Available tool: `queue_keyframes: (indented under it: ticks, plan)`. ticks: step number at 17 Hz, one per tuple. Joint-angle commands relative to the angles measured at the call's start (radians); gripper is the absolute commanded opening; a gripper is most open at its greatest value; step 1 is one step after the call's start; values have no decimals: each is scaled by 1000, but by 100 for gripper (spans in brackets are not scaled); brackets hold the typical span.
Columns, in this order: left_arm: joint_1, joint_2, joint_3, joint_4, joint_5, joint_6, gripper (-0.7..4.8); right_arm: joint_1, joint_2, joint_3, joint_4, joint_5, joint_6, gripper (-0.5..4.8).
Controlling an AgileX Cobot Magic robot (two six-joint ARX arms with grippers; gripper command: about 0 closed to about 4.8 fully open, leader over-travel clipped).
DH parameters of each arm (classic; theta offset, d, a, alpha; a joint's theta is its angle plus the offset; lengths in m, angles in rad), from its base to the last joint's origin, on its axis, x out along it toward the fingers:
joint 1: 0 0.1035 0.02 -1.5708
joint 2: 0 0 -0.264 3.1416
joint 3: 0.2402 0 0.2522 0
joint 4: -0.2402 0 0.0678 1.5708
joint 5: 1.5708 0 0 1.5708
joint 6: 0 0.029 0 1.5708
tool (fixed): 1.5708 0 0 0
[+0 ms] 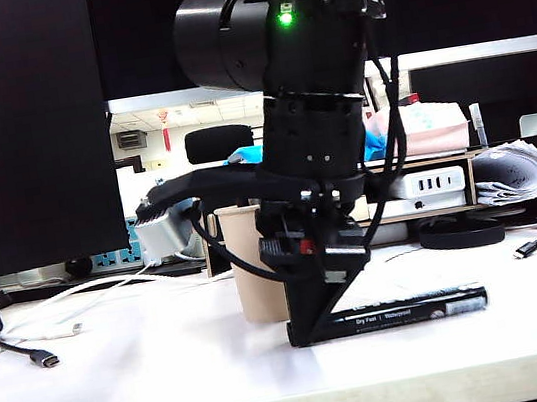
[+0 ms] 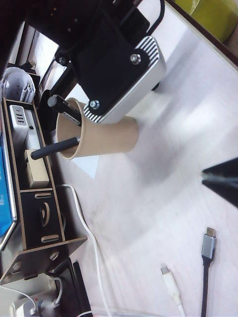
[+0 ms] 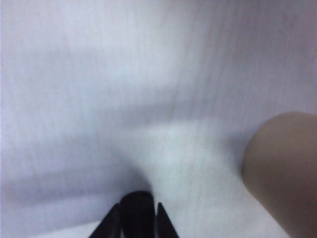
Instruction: Pick up the marker and insert it into the paper cup.
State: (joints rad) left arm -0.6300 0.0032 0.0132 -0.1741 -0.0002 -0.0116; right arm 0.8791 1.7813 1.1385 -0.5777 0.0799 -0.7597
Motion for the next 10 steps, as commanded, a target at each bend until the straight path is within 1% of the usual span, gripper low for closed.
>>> queue_keyframes:
  ticks: [1,3,4,6,10]
  plan:
    - [0,0,-4,-11,3,4,-5,1,-2,2,-2,0,5,47]
    - [0,0,-4,-11,3,4,-5,1,-2,2,-1,-1,29,42]
    - [0,0,-4,-11,3,4,-5,0,-2,2,-2,0,34,19]
    - [0,0,-4,-11,3,4,-5,1,-2,2,-1,0,40,19]
    - [0,0,-4,-11,3,4,-5,2,-3,7,11,0,101,19]
